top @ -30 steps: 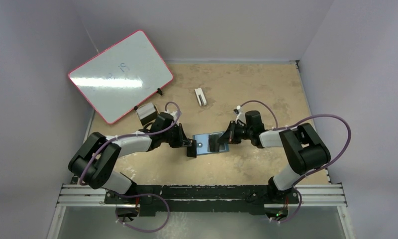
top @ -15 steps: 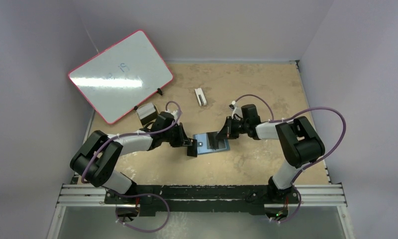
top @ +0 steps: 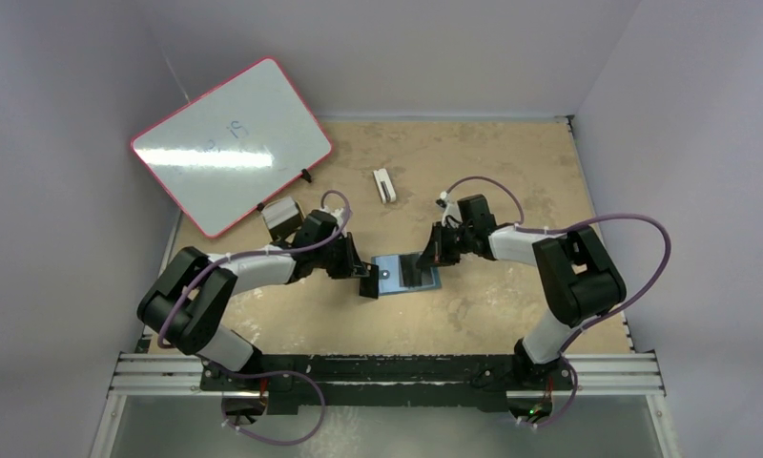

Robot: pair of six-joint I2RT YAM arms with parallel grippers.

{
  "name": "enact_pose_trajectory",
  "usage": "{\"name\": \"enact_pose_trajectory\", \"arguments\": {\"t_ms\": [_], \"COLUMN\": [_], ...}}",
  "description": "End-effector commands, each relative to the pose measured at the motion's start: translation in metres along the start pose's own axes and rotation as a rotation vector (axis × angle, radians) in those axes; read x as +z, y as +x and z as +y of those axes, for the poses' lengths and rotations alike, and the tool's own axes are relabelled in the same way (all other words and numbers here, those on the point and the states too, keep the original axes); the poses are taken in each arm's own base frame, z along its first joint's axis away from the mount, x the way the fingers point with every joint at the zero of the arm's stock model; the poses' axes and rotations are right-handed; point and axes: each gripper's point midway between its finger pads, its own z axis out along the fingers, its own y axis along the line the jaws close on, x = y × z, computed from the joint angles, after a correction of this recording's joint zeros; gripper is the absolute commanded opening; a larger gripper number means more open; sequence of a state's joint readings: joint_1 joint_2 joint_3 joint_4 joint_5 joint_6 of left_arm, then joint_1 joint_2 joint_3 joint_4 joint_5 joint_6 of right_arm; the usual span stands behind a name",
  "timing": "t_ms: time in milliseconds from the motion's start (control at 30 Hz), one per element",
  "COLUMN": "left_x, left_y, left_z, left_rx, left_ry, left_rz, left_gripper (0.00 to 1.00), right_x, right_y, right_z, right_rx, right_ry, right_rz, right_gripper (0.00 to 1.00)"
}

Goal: Put the credit cards into the card holder
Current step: Insert the credit card into the card holder.

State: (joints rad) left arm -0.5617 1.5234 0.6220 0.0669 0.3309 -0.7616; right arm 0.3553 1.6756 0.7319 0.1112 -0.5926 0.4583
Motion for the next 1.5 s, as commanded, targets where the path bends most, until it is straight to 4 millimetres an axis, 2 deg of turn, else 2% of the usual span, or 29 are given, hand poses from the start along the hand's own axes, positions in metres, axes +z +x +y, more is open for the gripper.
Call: {"name": "enact_pose_trajectory", "arguments": {"t_ms": [0, 100, 167, 267, 533, 700, 733, 933, 1133, 1300, 1367, 1467], "left_x": [0.005, 0.005, 0.006, 0.007, 0.01, 0.012, 0.013, 0.013, -0.002, -0.013, -0.014, -0.017], "left_y": [-0.005, -0.006, -0.006, -0.006, -0.003, 0.0, 0.001, 0.009, -0.007, -0.018, -0.02, -0.021], "left_z": [0.032, 0.031, 0.029, 0.024, 0.011, 0.005, 0.003, -0.023, -0.028, -0.031, -0.031, -0.034], "left_rx": [0.04, 0.041, 0.037, 0.028, 0.008, 0.008, 0.005, -0.007, -0.009, 0.009, 0.015, 0.003], "left_ry": [-0.152, -0.147, -0.137, -0.112, -0.057, -0.041, -0.037, 0.016, -0.012, -0.047, -0.058, -0.047], "left_rz": [-0.026, -0.026, -0.025, -0.025, -0.029, -0.028, -0.027, -0.038, -0.107, -0.142, -0.141, -0.148], "left_gripper": [0.0, 0.0, 0.0, 0.0, 0.0, 0.0, 0.0, 0.0, 0.0, 0.0, 0.0, 0.0], "right_x": [-0.007, -0.007, -0.003, 0.005, 0.019, 0.025, 0.025, 0.011, -0.016, -0.023, -0.022, -0.018], "right_y": [0.013, 0.009, 0.002, 0.004, 0.001, 0.0, -0.001, -0.001, -0.021, -0.023, -0.022, -0.018], "right_z": [-0.023, -0.026, -0.026, -0.023, -0.001, 0.003, 0.006, 0.017, 0.009, 0.016, 0.02, 0.026], "right_rx": [-0.011, -0.027, -0.035, -0.036, -0.037, -0.025, -0.017, 0.006, -0.036, -0.04, -0.043, -0.048], "right_ry": [0.144, 0.163, 0.162, 0.136, 0.054, 0.054, 0.044, 0.035, 0.184, 0.169, 0.144, 0.124], "right_rz": [0.053, 0.045, 0.029, 0.04, 0.029, 0.028, 0.018, -0.004, -0.107, -0.14, -0.135, -0.123], "right_gripper": [0.0, 0.0, 0.0, 0.0, 0.0, 0.0, 0.0, 0.25, 0.35, 0.34, 0.3, 0.3]}}
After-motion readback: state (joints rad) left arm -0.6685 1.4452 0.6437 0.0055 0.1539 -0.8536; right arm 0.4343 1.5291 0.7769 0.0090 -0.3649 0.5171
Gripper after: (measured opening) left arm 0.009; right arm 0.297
